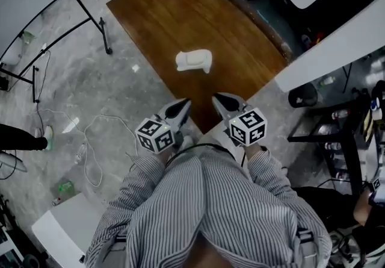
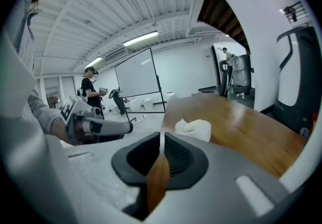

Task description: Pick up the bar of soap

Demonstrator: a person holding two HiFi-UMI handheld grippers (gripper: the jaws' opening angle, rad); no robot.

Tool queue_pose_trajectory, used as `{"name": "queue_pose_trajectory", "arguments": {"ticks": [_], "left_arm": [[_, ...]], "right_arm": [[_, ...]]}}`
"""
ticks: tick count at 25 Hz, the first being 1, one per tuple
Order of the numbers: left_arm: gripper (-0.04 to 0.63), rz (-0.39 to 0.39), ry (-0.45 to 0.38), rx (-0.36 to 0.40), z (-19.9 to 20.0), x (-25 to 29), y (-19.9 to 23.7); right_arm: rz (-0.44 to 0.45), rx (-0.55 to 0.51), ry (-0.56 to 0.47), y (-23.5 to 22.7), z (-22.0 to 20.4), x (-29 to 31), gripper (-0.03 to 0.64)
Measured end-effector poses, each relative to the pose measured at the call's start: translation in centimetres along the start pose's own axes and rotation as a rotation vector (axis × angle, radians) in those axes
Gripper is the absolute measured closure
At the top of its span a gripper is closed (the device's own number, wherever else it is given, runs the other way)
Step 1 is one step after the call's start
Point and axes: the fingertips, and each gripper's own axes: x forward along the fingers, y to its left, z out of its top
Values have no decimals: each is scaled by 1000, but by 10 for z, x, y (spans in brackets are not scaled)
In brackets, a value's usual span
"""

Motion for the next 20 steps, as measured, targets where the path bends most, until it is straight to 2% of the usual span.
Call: {"name": "queue_pose_trajectory", "arguments": {"ticks": [9,15,20], "left_arm": [[584,17,-2,-28,17,38,38],[569,20,18,-50,16,61,49],[565,31,17,-46,18,70,55]], "right_arm": [[102,-188,140,-34,18,64,576],[169,-389,302,-57,19,99,506],[204,-506,364,-78,25,135,470]]}}
